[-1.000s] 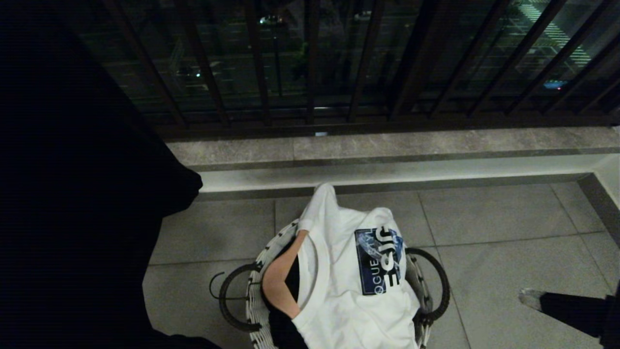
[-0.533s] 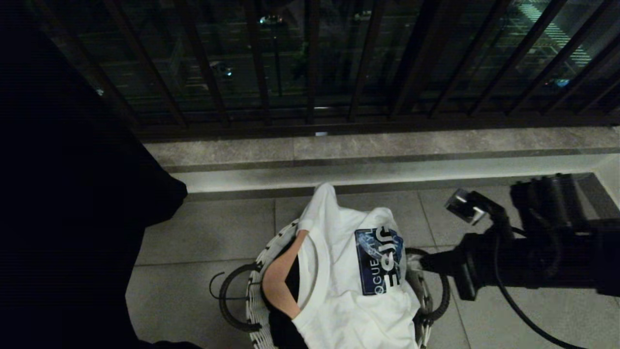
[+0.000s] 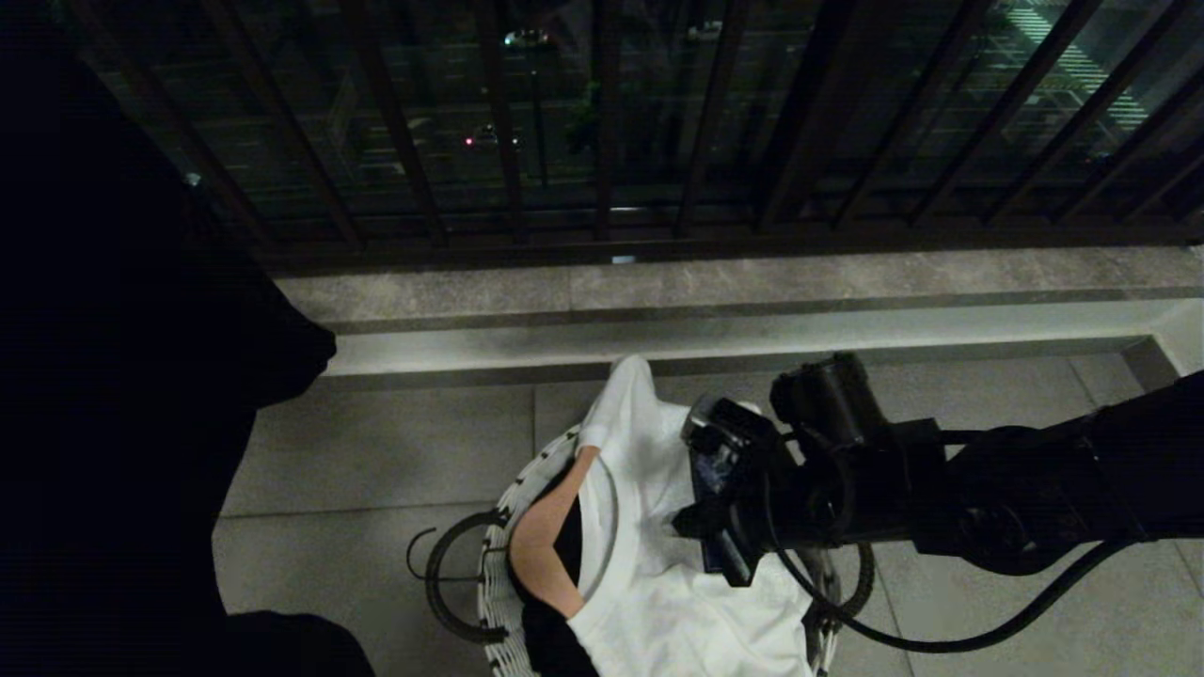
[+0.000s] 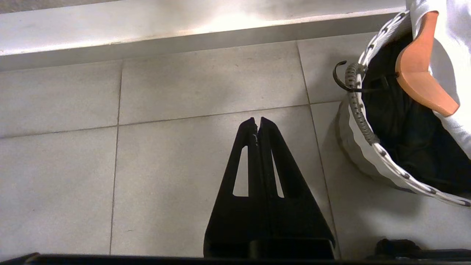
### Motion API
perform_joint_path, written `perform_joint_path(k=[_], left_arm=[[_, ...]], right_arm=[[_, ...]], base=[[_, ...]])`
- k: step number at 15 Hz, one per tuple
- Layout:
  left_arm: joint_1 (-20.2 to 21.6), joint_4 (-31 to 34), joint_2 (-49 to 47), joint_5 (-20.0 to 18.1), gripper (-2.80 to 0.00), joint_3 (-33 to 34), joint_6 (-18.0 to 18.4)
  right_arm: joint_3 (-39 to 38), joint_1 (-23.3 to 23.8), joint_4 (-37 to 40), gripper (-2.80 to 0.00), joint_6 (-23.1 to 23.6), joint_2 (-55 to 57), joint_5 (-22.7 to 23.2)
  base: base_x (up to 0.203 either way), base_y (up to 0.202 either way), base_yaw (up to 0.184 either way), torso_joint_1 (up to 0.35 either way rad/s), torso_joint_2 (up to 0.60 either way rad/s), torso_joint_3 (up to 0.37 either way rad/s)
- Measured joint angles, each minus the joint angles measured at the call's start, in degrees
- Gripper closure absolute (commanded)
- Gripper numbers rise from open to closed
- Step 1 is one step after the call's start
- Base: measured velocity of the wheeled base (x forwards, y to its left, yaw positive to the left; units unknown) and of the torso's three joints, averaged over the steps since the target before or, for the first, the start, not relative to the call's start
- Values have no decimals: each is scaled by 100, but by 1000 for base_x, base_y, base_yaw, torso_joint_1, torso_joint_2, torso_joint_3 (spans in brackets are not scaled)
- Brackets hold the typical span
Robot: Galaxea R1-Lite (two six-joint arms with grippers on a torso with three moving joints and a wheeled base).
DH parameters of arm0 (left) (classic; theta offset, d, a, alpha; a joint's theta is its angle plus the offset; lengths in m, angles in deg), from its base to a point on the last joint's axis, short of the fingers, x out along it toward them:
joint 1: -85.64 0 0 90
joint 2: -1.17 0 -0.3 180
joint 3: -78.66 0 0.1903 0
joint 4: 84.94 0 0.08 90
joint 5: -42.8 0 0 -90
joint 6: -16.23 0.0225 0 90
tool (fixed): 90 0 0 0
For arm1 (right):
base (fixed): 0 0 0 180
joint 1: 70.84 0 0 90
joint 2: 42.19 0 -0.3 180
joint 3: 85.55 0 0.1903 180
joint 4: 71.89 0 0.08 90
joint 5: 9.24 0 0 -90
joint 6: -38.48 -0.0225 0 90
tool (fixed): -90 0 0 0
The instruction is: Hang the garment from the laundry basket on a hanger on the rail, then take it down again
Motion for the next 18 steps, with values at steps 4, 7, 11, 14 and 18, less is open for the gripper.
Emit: perform_joint_path(k=[4,7,11,14,18], left_arm=[[0,0,0,0,0,0,0],[0,0,0,0,0,0,0],[0,0,0,0,0,0,4],[0,0,0,-1,0,0,5],[0,1,0,-2,0,0,2]], right_arm=[[242,-620,2,0,-2,302,-423],[563,-1040,-4,0,-2,582,-819],[754,-1316,-101,-280,187,855,-1236],[830,-1401,-362,-280,267,1064,-1357],[1145,-1563,-456,-280,346,1413,-1604]], base=[[0,0,0,0,0,0],[0,0,0,0,0,0],[0,0,0,0,0,0],[0,0,0,0,0,0],[0,0,0,0,0,0]])
